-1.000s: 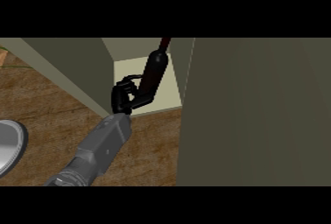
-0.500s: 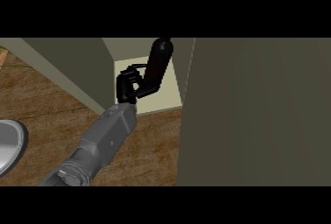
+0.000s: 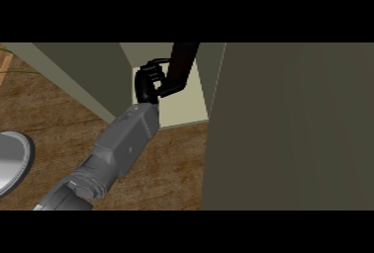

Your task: Pick up the wine, place it into the cabinet and close the cabinet

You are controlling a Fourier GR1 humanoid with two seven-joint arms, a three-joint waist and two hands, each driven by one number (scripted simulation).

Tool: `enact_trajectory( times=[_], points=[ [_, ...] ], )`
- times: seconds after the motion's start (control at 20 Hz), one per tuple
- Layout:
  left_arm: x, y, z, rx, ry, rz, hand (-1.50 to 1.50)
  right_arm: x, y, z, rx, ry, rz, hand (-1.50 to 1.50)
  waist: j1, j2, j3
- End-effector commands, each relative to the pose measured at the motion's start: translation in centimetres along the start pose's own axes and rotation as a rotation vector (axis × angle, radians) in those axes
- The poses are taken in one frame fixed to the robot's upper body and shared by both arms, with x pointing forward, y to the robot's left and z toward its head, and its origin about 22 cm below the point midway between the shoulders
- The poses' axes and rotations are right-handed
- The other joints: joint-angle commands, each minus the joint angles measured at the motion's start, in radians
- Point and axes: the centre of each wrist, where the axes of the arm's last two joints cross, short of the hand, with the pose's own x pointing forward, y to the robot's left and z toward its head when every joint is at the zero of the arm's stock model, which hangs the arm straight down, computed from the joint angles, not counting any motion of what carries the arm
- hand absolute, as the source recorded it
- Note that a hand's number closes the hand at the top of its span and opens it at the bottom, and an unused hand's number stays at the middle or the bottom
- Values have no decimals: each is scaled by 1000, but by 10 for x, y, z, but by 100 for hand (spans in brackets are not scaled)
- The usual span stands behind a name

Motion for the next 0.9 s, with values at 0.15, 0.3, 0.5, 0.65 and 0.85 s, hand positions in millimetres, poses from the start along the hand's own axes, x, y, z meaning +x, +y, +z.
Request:
enact_trajectory(
  times=[0.15, 0.3, 0.5, 0.65, 0.85],
  points=[
    [14, -9, -7, 11, 53, 17, 150, 3, -8, 5, -8, -12, 12, -150, 9, 9, 1],
    [17, -6, -11, 10, 70, 24, 150, 3, -6, 10, 1, -11, 17, -150, 21, 7, 1],
    [25, -8, -15, 34, 56, 4, 150, -1, -11, 10, -40, -19, 18, -150, 22, 10, 2],
    [25, 5, -23, 43, -8, -153, 150, 1, -8, 7, -2, -20, 16, -150, 17, 14, 2],
    [20, 15, -24, 74, -88, -344, 150, 1, -5, 5, 5, -14, 21, -150, 15, 14, 2]
  ],
)
